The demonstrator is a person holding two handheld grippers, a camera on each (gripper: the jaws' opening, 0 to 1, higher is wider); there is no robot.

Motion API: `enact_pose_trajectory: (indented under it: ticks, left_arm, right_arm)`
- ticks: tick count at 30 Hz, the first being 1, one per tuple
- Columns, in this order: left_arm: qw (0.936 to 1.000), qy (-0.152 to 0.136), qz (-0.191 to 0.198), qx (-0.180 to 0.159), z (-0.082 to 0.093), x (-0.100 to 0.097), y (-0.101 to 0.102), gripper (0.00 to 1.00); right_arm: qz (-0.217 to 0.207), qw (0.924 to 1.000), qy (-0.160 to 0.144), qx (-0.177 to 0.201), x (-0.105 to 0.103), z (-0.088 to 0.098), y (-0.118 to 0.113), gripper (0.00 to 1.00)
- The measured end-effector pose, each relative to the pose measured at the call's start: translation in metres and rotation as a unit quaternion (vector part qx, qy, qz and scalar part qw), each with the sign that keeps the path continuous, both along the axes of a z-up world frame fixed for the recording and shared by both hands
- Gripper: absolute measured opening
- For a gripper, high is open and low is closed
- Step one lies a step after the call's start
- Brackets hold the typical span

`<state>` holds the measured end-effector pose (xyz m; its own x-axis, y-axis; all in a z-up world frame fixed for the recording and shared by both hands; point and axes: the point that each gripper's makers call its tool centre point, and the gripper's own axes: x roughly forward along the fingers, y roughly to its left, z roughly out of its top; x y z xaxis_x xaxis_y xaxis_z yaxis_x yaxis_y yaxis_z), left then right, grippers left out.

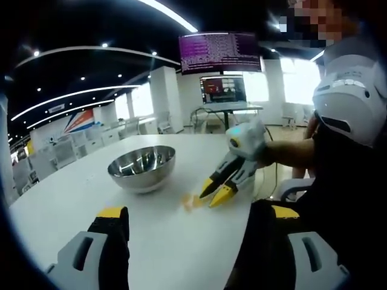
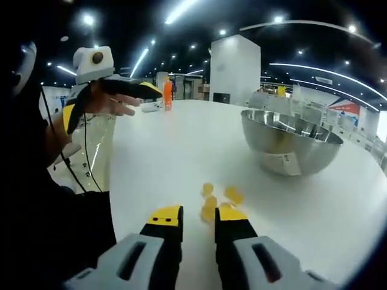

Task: Pick up the QQ candy scattered on the table and place it into the stainless steel bowl on the table

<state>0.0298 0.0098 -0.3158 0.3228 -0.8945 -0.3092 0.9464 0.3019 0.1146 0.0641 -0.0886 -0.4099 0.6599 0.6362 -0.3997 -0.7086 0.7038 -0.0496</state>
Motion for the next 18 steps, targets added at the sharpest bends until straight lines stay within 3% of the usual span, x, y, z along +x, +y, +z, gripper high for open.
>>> enact_pose_trajectory:
  ticks: [9,13,18]
  left_arm:
    - [1.0,0.001,-0.001,-0.002,-0.0004,-0.0012,-0.0014,0.95]
    - [1.0,0.001,-0.001,-0.002,-0.0004,-0.0005,0.0,0.95]
    - [1.0,0.002,-0.002,-0.001,-0.0013,-0.0004,0.0011,0.95]
  right_arm:
    - [-0.013,0.9998,0.007,0.01,0.0063,-0.0049,-0.001,0.17]
    - [-0.017,0.9998,0.005,0.008,0.0071,-0.0049,-0.0018,0.07]
    - [-0.01,0.9999,-0.004,0.004,0.0052,-0.0054,0.001,0.06]
